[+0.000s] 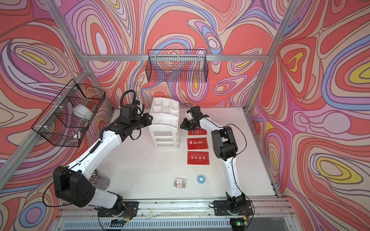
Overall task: Take the postcards out of the drawer
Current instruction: Close the drawer in the storage box.
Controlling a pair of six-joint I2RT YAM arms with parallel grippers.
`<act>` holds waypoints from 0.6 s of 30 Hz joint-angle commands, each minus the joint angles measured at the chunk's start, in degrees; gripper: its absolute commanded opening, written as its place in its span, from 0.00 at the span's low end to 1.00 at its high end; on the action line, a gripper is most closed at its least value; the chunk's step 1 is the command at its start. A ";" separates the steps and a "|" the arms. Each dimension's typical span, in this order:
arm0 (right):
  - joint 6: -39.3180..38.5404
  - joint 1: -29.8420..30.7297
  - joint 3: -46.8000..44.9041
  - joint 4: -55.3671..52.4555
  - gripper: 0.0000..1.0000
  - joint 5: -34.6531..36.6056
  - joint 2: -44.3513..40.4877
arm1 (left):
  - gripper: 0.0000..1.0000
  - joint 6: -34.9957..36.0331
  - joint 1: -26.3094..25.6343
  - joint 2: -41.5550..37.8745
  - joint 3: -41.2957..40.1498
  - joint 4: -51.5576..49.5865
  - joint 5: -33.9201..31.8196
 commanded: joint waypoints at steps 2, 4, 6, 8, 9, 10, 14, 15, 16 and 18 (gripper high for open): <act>-1.09 0.77 0.50 2.07 0.21 -3.07 -1.21 | 0.19 2.66 -1.91 2.91 1.34 -8.64 3.06; -1.10 0.48 -0.25 2.38 0.21 -2.83 -1.92 | 0.20 3.18 -1.78 3.05 2.40 -9.07 2.59; -1.08 0.21 -0.89 2.61 0.21 -2.81 -2.60 | 0.21 3.62 -1.54 3.02 3.12 -9.29 2.33; -1.05 0.11 -1.47 2.68 0.21 -2.70 -3.29 | 0.22 4.17 -1.36 3.02 3.99 -9.91 2.22; -1.12 0.11 -1.87 2.82 0.21 -2.55 -3.67 | 0.23 4.54 -1.18 2.99 4.35 -10.17 2.03; -1.23 0.02 -2.22 2.79 0.21 -2.42 -3.99 | 0.24 4.89 -1.04 2.85 4.65 -10.38 1.93; -1.45 -0.39 -3.47 2.95 0.22 -2.04 -5.01 | 0.31 6.66 -0.45 2.12 5.76 -10.90 2.47; -1.54 -0.40 -3.79 2.98 0.22 -1.93 -5.19 | 0.32 7.32 -0.26 2.04 6.18 -11.15 2.53; -1.62 -0.50 -4.05 3.00 0.22 -1.78 -5.46 | 0.33 7.93 -0.18 1.86 6.62 -11.43 2.57; -1.56 -0.77 -4.57 3.13 0.23 -1.63 -5.89 | 0.36 8.92 -0.03 1.63 7.45 -11.98 3.00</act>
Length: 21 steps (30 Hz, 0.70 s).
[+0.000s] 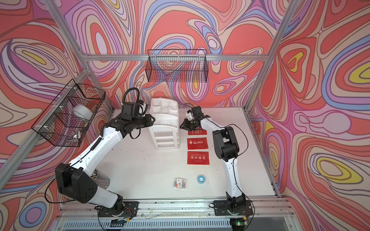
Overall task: Take the postcards out of the drawer
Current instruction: Close the drawer in the storage box.
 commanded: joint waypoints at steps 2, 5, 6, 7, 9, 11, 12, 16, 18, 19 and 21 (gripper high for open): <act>-0.99 -0.52 -1.58 1.57 0.23 -0.27 -3.80 | 0.37 3.35 0.39 -0.35 3.00 -3.67 1.43; -1.14 -1.03 -2.37 1.59 0.24 0.47 -4.89 | 0.40 3.84 0.81 -1.03 3.51 -3.94 1.38; -1.25 -1.18 -2.63 1.50 0.24 0.70 -5.34 | 0.41 4.06 0.94 -1.36 3.61 -3.90 1.28; -1.44 -1.30 -2.90 1.43 0.25 0.92 -5.81 | 0.41 4.27 1.21 -1.58 3.69 -4.11 0.90; -1.84 -1.62 -3.43 1.23 0.26 1.63 -6.73 | 0.42 4.63 1.60 -2.00 3.86 -4.45 0.27; -2.41 -1.83 -4.10 0.81 0.28 2.72 -7.87 | 0.42 4.82 2.20 -2.42 4.00 -5.05 -0.41; -2.76 -1.92 -4.49 0.57 0.28 3.23 -8.36 | 0.43 4.95 2.45 -2.84 3.92 -5.20 -0.78; -3.69 -2.59 -5.92 -0.09 0.30 4.80 -10.67 | 0.46 6.06 3.31 -4.54 3.65 -5.59 -3.27; -4.24 -2.88 -6.99 -0.29 0.32 5.71 -12.03 | 0.48 7.02 3.61 -5.58 3.78 -5.85 -4.79; -4.48 -2.98 -7.58 -0.27 0.33 6.19 -12.78 | 0.49 7.55 3.61 -6.09 3.78 -5.96 -5.63; -5.05 -3.16 -9.36 0.03 0.35 8.15 -14.98 | 0.52 8.63 3.71 -7.44 3.54 -6.05 -8.39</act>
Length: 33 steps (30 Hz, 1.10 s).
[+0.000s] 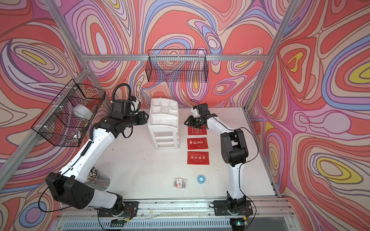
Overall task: Take the postcards out of the drawer
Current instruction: Close the drawer in the storage box, then reset both arms
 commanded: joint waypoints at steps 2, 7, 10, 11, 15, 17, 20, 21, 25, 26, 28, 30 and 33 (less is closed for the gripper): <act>-2.25 -0.50 -3.80 0.06 0.38 4.96 -6.03 | 0.56 3.34 0.43 -4.11 0.58 -1.90 -8.03; -3.86 -1.02 -9.82 0.68 0.44 9.88 -13.26 | 0.66 6.15 0.70 -8.14 -0.79 -1.58 -14.92; -4.47 -1.56 -13.94 1.33 0.50 12.80 -18.00 | 0.69 7.64 0.83 -10.28 -1.32 -1.98 -17.80; -4.69 -1.88 -15.30 1.59 0.52 13.68 -20.30 | 0.70 8.09 0.81 -10.87 -1.47 -2.14 -18.59; -5.68 -3.28 -19.24 1.18 0.61 17.02 -26.18 | 0.73 10.06 0.79 -12.70 -2.26 -2.21 -20.83; -5.99 -4.19 -20.65 0.88 0.68 18.40 -28.81 | 0.74 11.24 0.81 -13.43 -2.77 -2.07 -21.76; -6.65 -6.23 -22.58 0.52 0.77 19.14 -32.85 | 0.75 12.48 0.79 -14.42 -3.49 -1.61 -22.80; -6.95 -6.91 -23.08 0.33 0.79 19.33 -33.97 | 0.76 12.81 0.80 -14.66 -3.67 -1.51 -23.03; -8.07 -9.41 -24.63 -0.33 0.87 19.91 -37.89 | 0.81 13.91 0.94 -15.15 -3.67 -1.63 -23.35; -8.26 -10.07 -25.09 -0.29 0.90 19.92 -38.81 | 0.99 14.15 0.92 -15.17 -3.42 -1.87 -23.44; -8.80 -11.13 -25.84 -0.35 0.94 19.84 -40.55 | 1.00 14.62 0.90 -15.09 -2.87 -2.49 -23.59; -9.35 -11.97 -26.37 -0.51 0.98 19.87 -41.97 | 1.00 14.76 0.88 -15.21 -2.50 -2.82 -24.18; -9.62 -13.90 -27.33 -0.55 0.98 20.00 -43.95 | 1.00 14.96 0.92 -15.80 -2.79 -2.50 -24.47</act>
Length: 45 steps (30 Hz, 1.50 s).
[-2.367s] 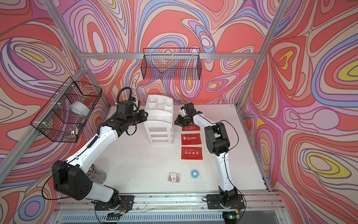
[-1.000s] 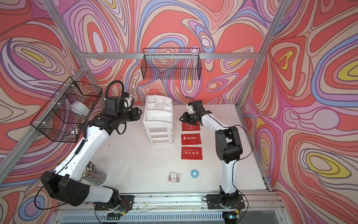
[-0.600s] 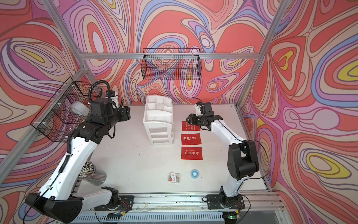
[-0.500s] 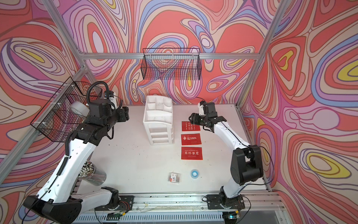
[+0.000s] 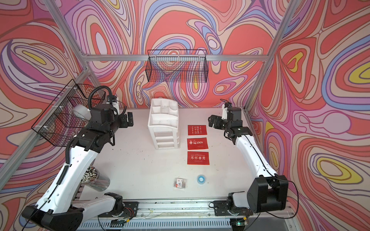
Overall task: Take the postcards out of the drawer
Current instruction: Reset both arms
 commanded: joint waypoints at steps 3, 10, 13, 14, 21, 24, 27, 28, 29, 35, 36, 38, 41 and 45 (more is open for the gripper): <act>-0.97 -3.86 -2.38 0.49 0.98 -0.91 -3.92 | 1.00 1.58 0.42 -1.88 0.44 -1.33 -2.05; -0.11 -7.76 -4.29 1.88 0.98 -2.45 -5.84 | 1.00 -0.44 2.58 -0.66 1.21 -3.36 -0.26; 0.56 -9.25 -5.54 2.99 0.98 -1.95 -5.82 | 1.00 -2.04 2.83 -1.71 -4.42 2.52 -4.68; 0.90 -9.55 -6.18 3.40 0.98 -0.79 -5.89 | 1.00 -2.01 3.24 -2.33 -7.13 5.43 -5.04; 1.62 -13.86 -9.95 6.50 0.98 -1.97 -4.71 | 1.00 -1.31 5.63 -5.17 -25.51 23.48 -3.43; 1.06 -14.65 -14.77 12.45 0.98 -0.31 -6.52 | 1.00 -1.02 6.56 -4.64 -32.95 30.83 -3.61; 0.77 -15.54 -17.39 15.33 0.98 0.94 -6.83 | 1.00 1.14 6.94 -4.02 -40.64 40.18 -2.67; 0.39 -15.64 -18.19 16.22 0.98 1.35 -6.50 | 1.00 2.44 7.19 -3.63 -43.26 44.00 -1.37; 0.03 -15.68 -19.38 17.98 0.98 1.66 -6.42 | 1.00 3.45 7.31 -3.25 -45.23 46.96 -0.46; 0.12 -16.06 -26.79 28.04 0.98 5.98 -5.71 | 1.00 3.85 10.23 0.70 -55.04 61.77 4.16; -0.07 -16.00 -27.54 29.55 0.98 5.74 -5.11 | 1.00 3.30 10.94 1.49 -55.92 63.58 5.22; -0.49 -16.02 -29.86 33.60 0.98 5.63 -4.60 | 1.00 2.88 11.87 3.16 -56.82 66.47 6.66; -1.14 -16.04 -34.98 42.26 0.98 5.88 -4.75 | 1.00 3.02 12.56 5.73 -58.40 71.02 7.60; -2.35 -16.00 -38.17 47.90 0.98 4.36 -3.07 | 1.00 3.59 13.05 8.16 -60.06 75.70 9.81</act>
